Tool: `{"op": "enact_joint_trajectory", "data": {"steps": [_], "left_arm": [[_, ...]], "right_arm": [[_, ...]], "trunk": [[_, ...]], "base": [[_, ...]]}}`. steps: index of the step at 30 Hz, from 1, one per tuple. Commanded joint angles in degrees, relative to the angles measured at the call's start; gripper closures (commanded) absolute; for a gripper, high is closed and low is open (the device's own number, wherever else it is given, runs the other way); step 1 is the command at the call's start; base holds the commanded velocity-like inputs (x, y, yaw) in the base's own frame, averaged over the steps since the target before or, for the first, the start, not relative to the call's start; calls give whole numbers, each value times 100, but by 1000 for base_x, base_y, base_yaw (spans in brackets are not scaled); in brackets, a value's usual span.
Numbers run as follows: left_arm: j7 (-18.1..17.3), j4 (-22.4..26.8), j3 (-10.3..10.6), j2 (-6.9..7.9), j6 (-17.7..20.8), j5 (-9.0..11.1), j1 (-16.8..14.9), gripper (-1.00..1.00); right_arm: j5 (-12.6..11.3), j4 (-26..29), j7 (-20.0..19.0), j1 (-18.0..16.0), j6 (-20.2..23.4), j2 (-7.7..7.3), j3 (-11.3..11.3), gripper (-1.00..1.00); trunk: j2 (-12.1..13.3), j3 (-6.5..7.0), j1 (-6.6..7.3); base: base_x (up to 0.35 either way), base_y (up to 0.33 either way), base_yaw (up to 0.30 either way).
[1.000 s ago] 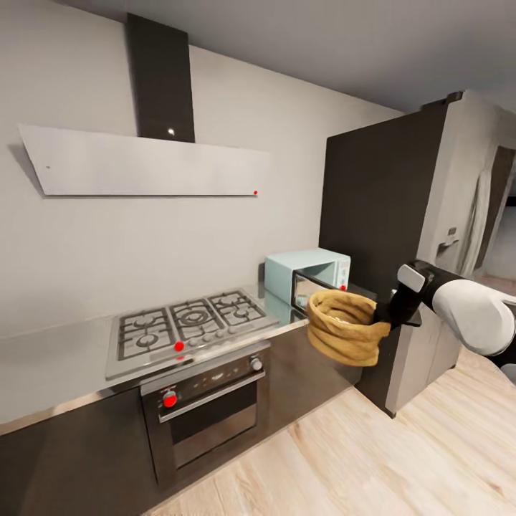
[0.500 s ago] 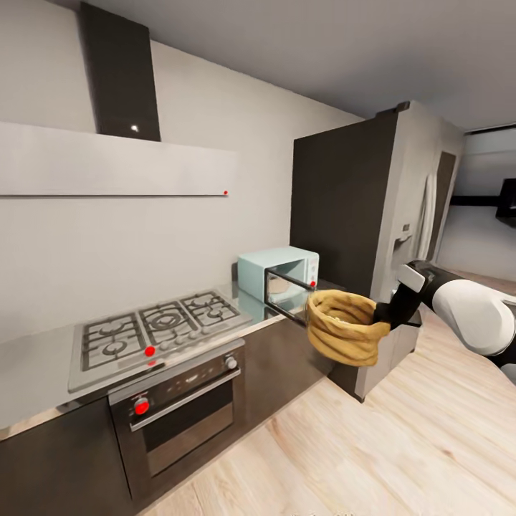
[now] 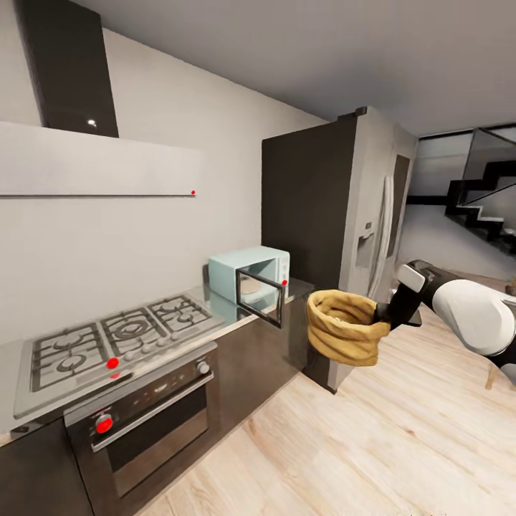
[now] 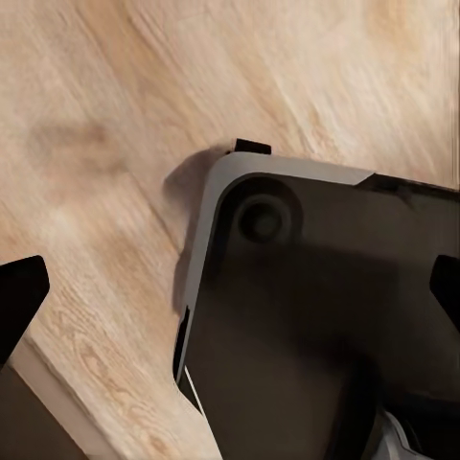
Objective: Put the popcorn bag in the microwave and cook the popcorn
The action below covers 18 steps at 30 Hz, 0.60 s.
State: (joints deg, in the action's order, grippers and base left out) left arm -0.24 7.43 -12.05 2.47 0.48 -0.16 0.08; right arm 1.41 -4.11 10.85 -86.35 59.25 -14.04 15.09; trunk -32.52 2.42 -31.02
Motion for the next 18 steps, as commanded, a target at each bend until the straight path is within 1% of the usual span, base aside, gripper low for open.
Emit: {"op": "enact_joint_trajectory", "data": {"steps": [1, 10, 18], "left_arm": [[-3, 4, -19, -2, 2, -1, 1, -100], [4, 4, -16, -1, -4, -1, 1, -100], [6, 4, -16, -1, -4, -1, 1, -100]], "right_arm": [[8, -11, 40, -5, -2, -2, 56, 100], [14, -10, 40, -5, -10, -2, 56, 100], [17, -20, 40, -5, -2, 6, 56, 100]], "trunk": [[-2, 0, -3], [-2, 14, -3], [-2, 15, -3]], "base": [[228, -171, -264], [247, -199, -254], [194, -247, -19]]}}
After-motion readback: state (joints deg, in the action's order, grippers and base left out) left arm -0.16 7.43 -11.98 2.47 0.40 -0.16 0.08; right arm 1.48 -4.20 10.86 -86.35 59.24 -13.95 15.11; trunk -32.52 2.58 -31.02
